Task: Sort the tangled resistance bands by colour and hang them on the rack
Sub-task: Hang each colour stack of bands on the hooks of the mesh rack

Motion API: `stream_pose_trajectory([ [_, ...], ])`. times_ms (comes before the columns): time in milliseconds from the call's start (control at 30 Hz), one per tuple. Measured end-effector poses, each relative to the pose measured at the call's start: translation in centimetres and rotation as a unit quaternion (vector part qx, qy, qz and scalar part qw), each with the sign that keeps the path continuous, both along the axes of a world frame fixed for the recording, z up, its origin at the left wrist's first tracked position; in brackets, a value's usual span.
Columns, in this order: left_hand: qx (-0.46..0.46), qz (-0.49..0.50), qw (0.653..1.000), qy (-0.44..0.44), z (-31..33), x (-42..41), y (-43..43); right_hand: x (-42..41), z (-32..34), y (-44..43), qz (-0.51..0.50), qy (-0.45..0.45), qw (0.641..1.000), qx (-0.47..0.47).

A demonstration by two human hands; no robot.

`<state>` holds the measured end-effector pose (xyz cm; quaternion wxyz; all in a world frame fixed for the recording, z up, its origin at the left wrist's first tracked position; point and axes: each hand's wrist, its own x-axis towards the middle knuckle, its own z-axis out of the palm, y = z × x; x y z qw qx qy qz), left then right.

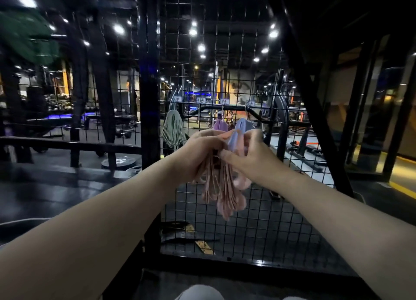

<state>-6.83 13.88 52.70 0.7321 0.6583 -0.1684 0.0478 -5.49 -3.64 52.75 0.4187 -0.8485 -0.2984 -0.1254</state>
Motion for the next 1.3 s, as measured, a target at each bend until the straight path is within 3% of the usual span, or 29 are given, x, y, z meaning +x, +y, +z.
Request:
stream_pose_trajectory([
  [300,-0.005,0.002,1.000,0.024,0.2,4.5,1.9,5.2,1.8,1.8,0.122,0.116,0.985,-0.045],
  [500,-0.029,0.009,0.999,0.034,0.0,7.4,3.3,9.7,0.9,4.1,0.126,0.158,0.978,-0.049],
  [633,-0.029,-0.006,0.999,0.036,-0.4,9.0,4.7,12.3,0.4,5.4,0.105,0.149,0.982,-0.048],
  [800,-0.051,-0.003,0.998,0.022,-1.5,11.2,6.5,14.8,0.2,6.4,0.117,0.169,0.978,0.029],
  [1033,-0.050,-0.005,0.998,0.034,-3.3,13.9,9.0,17.0,0.4,8.2,0.099,0.138,0.982,-0.084],
  [1167,-0.017,-0.005,0.999,0.040,-4.3,14.8,9.7,18.0,0.7,9.1,0.104,0.159,0.982,-0.005],
  [1300,0.005,0.001,1.000,0.024,-4.3,15.5,10.0,18.6,0.5,10.2,0.099,0.148,0.984,0.013],
])
